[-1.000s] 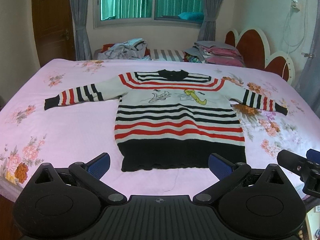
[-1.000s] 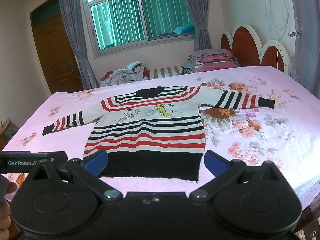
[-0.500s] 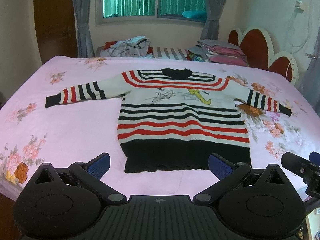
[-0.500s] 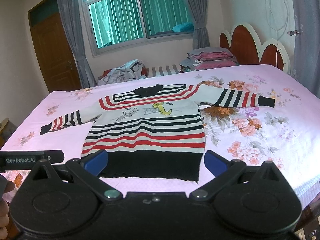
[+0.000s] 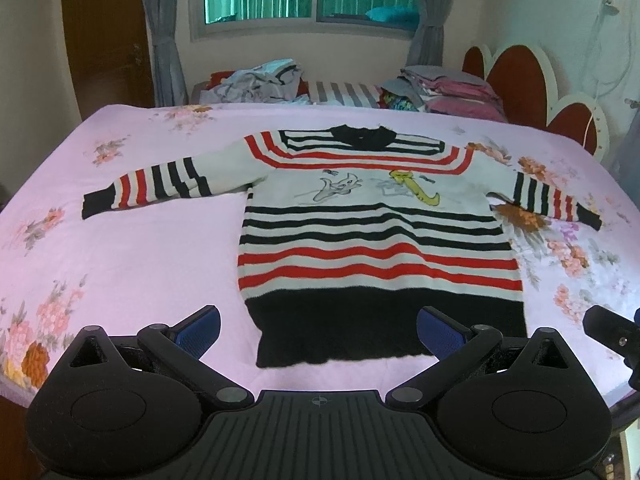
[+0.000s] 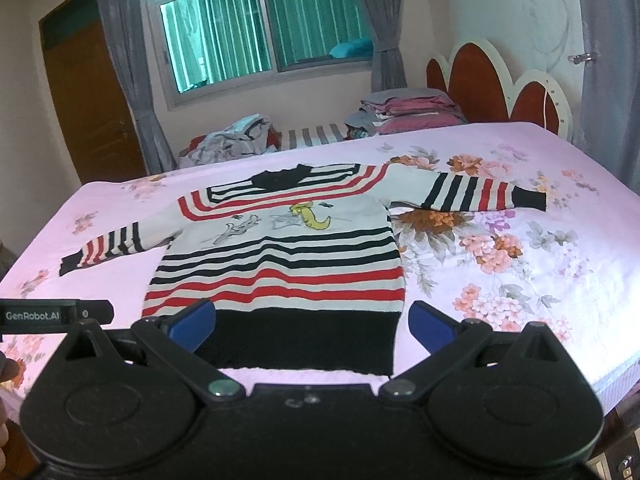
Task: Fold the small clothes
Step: 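Move the right gripper to the black sleeve cuff and grasp it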
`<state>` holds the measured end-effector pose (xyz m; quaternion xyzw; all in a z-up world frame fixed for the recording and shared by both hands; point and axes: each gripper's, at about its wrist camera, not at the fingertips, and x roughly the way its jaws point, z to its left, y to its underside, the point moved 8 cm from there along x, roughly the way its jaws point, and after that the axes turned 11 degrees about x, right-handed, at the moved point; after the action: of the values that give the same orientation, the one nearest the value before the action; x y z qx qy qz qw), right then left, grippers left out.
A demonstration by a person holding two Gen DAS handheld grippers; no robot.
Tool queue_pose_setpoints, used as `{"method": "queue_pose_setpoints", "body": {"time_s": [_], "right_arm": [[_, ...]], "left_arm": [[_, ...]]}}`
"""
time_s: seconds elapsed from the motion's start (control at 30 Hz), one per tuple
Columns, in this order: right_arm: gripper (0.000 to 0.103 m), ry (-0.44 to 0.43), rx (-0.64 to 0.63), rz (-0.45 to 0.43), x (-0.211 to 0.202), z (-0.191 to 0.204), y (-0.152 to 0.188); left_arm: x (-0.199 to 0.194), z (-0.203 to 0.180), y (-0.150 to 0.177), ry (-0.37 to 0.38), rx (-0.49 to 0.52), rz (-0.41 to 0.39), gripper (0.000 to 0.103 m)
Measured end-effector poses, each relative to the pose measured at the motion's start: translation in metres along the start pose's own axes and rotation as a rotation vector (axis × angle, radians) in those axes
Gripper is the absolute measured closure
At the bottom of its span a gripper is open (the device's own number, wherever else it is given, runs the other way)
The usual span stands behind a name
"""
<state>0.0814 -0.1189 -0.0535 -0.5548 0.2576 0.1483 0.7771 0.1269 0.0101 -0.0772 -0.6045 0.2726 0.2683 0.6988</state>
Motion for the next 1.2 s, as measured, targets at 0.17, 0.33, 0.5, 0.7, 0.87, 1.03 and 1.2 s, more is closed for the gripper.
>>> {"method": "queue_pose_setpoints", "body": {"time_s": [0.17, 0.33, 0.5, 0.7, 0.87, 1.03, 1.2], "right_arm": [[0.000, 0.025, 0.020, 0.008, 0.024, 0.004, -0.007], [0.000, 0.060, 0.029, 0.017, 0.054, 0.009, -0.016], [0.000, 0.106, 0.048, 0.016, 0.084, 0.013, -0.028], [0.000, 0.163, 0.077, -0.007, 0.110, 0.017, -0.045], [0.000, 0.210, 0.089, -0.028, 0.125, 0.017, -0.059], [0.000, 0.235, 0.083, -0.036, 0.137, 0.014, -0.069], [0.000, 0.230, 0.077, -0.035, 0.150, 0.005, -0.080]], "left_arm": [[0.028, 0.007, -0.015, 0.008, 0.016, 0.015, 0.000], [0.062, 0.015, -0.037, 0.037, 0.027, 0.032, 0.000], [0.097, 0.026, -0.063, 0.066, 0.034, 0.024, 0.000], [0.138, 0.044, -0.090, 0.114, 0.029, 0.021, 0.000], [0.166, 0.053, -0.106, 0.147, 0.022, 0.011, 0.000], [0.190, 0.055, -0.113, 0.155, 0.007, 0.028, 0.000], [0.206, 0.047, -0.119, 0.142, 0.015, 0.035, 0.000]]}}
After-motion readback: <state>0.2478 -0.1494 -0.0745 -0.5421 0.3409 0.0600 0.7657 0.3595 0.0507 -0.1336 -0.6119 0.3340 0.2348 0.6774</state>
